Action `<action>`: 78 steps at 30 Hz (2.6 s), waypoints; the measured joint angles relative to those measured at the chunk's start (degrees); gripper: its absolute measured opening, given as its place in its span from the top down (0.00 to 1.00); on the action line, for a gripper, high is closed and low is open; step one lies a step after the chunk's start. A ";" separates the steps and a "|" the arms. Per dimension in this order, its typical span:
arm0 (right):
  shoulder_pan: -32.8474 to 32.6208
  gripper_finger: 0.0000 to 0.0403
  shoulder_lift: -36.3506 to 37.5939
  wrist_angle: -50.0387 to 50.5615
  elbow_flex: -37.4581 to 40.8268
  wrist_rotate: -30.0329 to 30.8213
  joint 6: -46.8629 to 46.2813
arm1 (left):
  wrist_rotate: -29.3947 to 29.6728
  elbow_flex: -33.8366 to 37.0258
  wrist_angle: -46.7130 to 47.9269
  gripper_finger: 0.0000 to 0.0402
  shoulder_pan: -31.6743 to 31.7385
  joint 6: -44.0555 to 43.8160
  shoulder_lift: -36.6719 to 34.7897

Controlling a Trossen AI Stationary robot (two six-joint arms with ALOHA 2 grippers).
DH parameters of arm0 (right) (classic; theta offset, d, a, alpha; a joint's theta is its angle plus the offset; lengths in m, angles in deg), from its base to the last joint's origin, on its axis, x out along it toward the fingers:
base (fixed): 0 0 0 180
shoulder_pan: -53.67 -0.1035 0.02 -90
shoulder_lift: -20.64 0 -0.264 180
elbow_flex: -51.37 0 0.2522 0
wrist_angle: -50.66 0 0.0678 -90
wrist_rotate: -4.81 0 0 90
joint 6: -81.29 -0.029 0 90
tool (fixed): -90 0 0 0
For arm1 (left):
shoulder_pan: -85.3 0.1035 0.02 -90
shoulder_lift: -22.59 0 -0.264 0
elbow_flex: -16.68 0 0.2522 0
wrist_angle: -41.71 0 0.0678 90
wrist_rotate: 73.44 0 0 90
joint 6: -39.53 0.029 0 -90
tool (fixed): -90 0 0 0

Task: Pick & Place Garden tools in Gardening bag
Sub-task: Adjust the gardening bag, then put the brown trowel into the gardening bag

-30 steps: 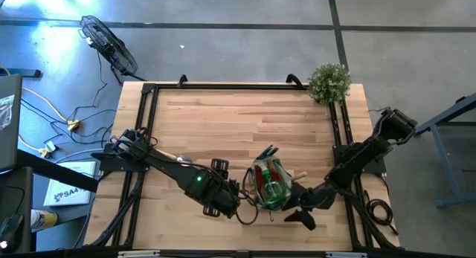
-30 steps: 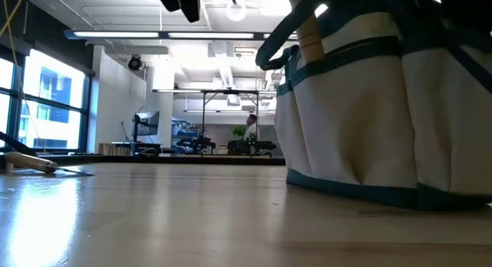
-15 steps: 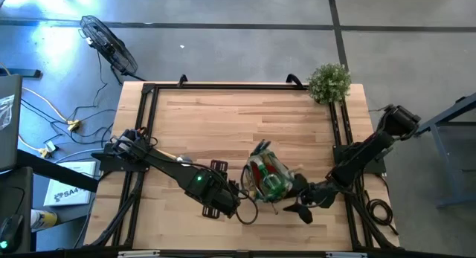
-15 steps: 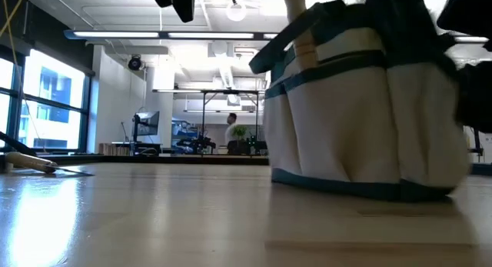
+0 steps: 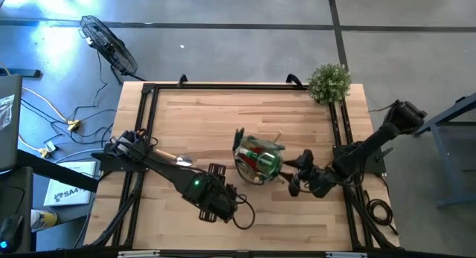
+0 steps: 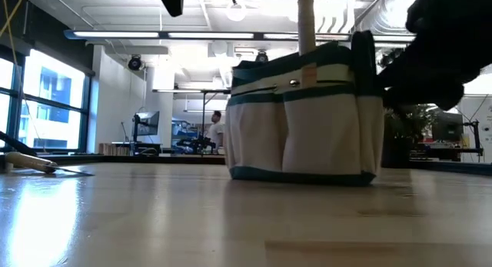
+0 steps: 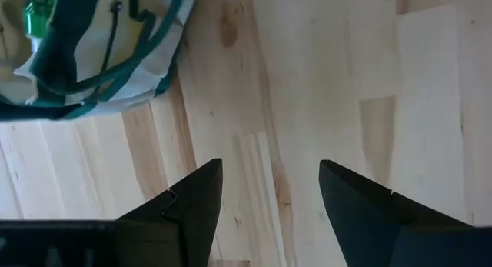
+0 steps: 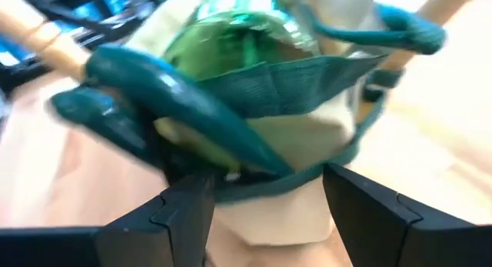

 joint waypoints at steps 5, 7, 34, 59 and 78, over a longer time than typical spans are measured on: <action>4.72 0.43 -0.02 1.91 0.00 1.54 1.07 | -0.08 0.00 0.11 0.48 -1.14 -0.19 0.00; 6.58 0.43 -0.02 3.02 -0.02 2.48 0.98 | -0.05 0.00 0.36 0.48 -1.54 -0.68 0.00; 1.09 0.43 9.64 9.77 -0.07 3.33 0.81 | 0.74 0.00 7.42 0.48 -12.03 -16.72 -0.04; -18.65 0.43 14.49 -27.44 -0.07 -32.33 32.17 | 9.61 13.61 12.41 0.48 -9.18 2.00 -0.13; -16.87 0.43 12.39 -28.26 -0.07 -25.43 31.98 | -12.27 57.04 12.27 0.48 -0.67 -17.14 -18.24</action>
